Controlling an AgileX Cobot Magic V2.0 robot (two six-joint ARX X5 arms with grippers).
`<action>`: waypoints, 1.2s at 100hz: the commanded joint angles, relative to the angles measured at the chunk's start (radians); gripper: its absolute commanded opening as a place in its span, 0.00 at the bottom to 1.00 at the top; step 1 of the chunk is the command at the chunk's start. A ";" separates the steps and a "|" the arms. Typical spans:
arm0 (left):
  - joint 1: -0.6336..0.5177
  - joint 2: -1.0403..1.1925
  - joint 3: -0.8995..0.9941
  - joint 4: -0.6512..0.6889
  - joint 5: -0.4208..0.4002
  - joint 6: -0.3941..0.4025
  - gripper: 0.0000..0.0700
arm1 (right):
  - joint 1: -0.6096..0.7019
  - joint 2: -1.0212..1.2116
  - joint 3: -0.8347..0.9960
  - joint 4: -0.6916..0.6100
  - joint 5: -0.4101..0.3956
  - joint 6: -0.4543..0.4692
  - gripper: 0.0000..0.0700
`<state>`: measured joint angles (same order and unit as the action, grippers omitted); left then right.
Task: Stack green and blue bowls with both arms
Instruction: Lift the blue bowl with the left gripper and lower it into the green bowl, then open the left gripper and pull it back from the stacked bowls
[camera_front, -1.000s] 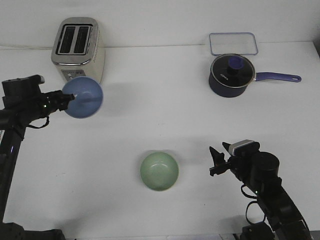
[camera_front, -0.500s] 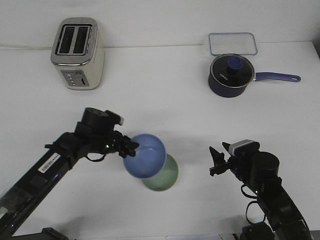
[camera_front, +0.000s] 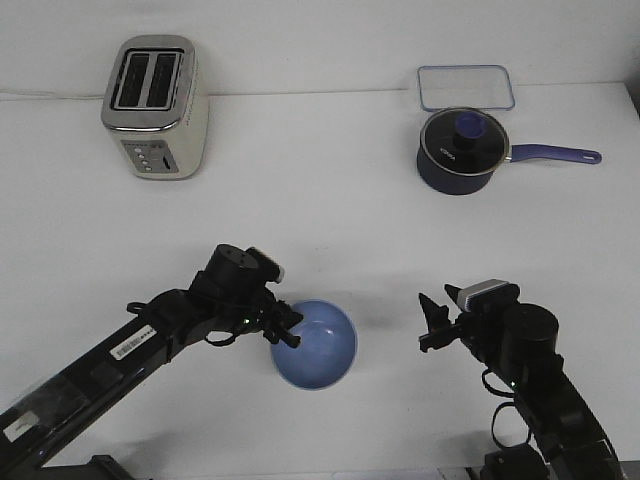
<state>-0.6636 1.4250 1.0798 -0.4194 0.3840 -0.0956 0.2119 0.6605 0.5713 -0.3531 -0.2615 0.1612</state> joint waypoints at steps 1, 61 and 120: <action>-0.012 0.029 0.014 0.003 0.001 0.006 0.02 | 0.003 0.002 0.006 0.008 -0.002 0.006 0.52; -0.020 0.023 0.064 0.029 -0.072 0.058 0.55 | 0.003 0.002 0.006 0.008 0.000 0.006 0.52; 0.427 -0.469 -0.016 0.148 -0.367 0.170 0.25 | 0.003 -0.097 -0.006 0.032 0.133 -0.045 0.25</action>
<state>-0.2741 1.0115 1.1172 -0.2893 0.0208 0.0387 0.2119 0.6052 0.5705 -0.3439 -0.1528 0.1413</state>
